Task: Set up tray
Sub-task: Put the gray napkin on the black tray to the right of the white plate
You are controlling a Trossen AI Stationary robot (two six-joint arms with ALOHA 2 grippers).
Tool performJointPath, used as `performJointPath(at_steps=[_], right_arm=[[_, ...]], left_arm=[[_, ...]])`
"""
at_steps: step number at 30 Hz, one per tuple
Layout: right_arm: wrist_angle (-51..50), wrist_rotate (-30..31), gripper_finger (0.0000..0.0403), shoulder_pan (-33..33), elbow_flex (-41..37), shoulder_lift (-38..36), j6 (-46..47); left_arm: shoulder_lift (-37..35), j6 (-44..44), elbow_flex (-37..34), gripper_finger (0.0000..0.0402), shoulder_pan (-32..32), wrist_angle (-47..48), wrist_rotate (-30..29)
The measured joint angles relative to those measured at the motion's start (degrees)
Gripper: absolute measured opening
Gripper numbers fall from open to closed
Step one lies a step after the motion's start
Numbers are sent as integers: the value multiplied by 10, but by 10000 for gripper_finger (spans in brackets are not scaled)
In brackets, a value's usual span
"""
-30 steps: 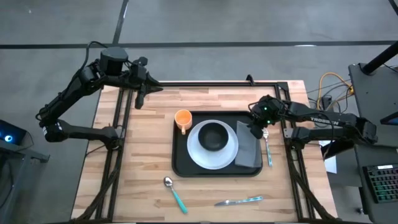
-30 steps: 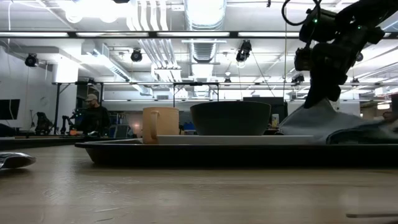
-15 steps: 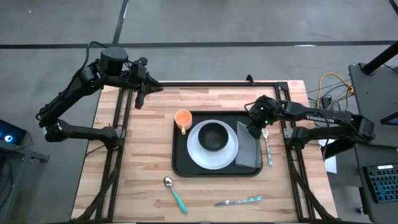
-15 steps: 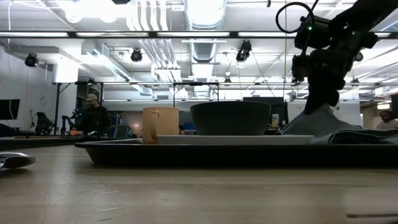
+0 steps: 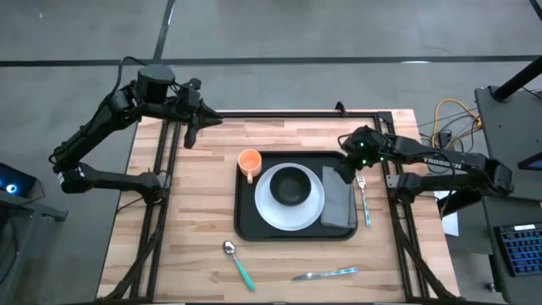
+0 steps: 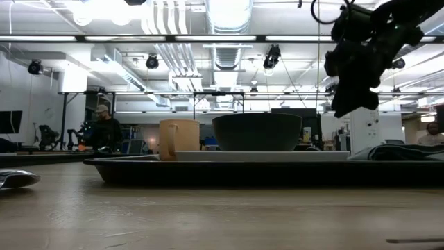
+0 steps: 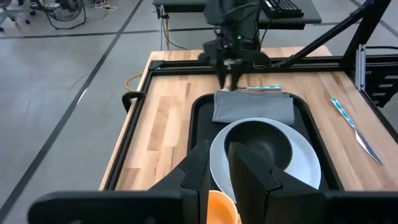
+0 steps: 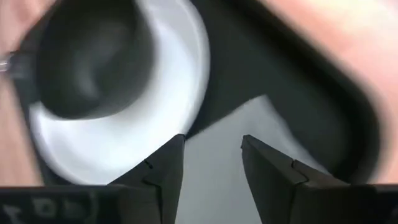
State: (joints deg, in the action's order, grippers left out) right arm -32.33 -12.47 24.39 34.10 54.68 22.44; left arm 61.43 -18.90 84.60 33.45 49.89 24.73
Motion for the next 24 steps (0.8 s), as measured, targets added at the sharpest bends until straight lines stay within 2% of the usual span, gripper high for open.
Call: performJointPath(at_steps=[9,13,18,24], right_arm=[[-21,-11,131,-214,0,2,165],[-19,4,124,-296,-6,4,233],[-15,8,119,-359,-16,20,305],[6,39,112,-377,-19,58,331]], left_arm=[[0,0,0,43,0,0,0],[0,0,-1,43,0,0,0],[0,0,-1,43,0,0,0],[0,0,-1,43,0,0,0]])
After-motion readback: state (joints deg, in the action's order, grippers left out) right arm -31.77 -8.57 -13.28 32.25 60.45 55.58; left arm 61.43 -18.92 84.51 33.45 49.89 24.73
